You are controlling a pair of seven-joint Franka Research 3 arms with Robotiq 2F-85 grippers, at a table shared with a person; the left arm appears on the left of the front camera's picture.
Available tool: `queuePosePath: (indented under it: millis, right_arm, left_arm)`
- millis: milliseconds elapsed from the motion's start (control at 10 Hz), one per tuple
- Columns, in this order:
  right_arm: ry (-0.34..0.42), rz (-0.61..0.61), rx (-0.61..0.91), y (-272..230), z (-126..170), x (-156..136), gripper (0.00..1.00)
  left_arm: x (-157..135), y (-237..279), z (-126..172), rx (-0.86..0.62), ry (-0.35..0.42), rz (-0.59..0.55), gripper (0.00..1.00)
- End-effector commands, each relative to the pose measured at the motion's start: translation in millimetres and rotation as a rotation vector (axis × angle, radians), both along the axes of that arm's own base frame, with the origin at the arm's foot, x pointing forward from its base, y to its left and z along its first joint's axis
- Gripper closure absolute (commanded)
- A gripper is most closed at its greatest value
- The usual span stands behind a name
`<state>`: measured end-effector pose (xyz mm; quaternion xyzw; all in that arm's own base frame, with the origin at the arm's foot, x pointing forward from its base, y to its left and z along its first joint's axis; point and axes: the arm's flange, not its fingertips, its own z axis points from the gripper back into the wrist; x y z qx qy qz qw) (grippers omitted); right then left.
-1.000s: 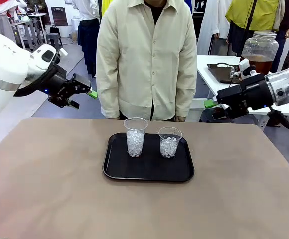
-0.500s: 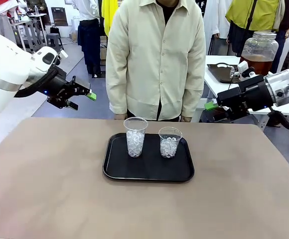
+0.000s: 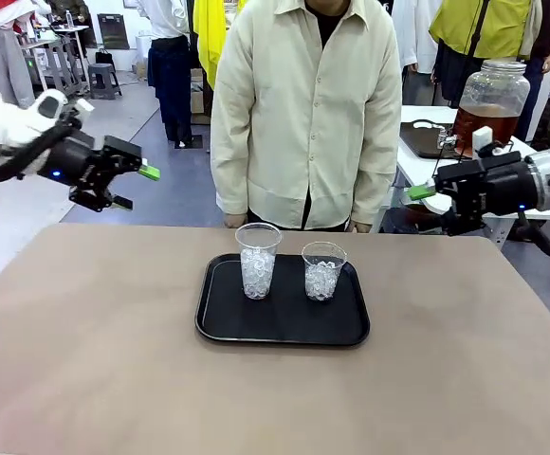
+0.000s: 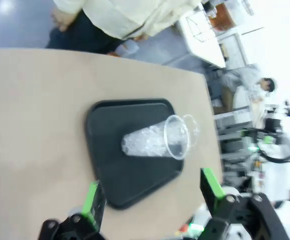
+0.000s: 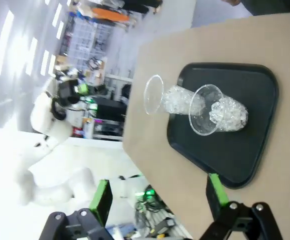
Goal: Pour the drink into the iced cup.
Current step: Pick up the iced cup indicated by the human and present it to them.
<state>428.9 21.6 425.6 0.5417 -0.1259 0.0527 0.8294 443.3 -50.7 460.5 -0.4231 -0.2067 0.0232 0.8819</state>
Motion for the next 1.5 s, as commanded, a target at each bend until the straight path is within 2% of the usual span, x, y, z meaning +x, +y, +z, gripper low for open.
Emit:
queuePosePath:
  millis: [0,100,400,700,1000,1300,1400]
  right_arm:
    - [0.081,-0.041,0.110,-12.7,-10.0,19.3,0.00]
    - [0.118,-0.046,0.157,-16.8,-20.7,24.6,0.00]
    - [0.151,-0.052,0.244,-28.4,-43.5,45.4,0.00]
    - [0.211,-0.014,0.280,-33.3,-55.4,68.1,0.00]
    - [0.260,0.032,0.326,-39.1,-60.2,82.4,0.00]
    - [0.285,0.055,0.311,-37.0,-63.0,85.1,0.00]
    - [0.250,0.034,0.319,-35.7,-67.8,79.5,0.00]
  left_arm:
    - [5.8,22.5,-16.3,-0.165,0.055,-0.029,0.00]
    - [10.9,27.1,-28.1,-0.242,0.070,-0.054,0.00]
    - [35.9,31.9,-54.0,-0.391,0.095,-0.130,0.00]
    - [64.4,35.2,-60.9,-0.401,0.176,-0.167,0.00]
    - [77.8,48.1,-65.4,-0.449,0.171,-0.185,0.00]
    - [81.0,47.1,-67.5,-0.451,0.182,-0.194,0.00]
    - [78.2,48.6,-70.1,-0.444,0.162,-0.171,0.00]
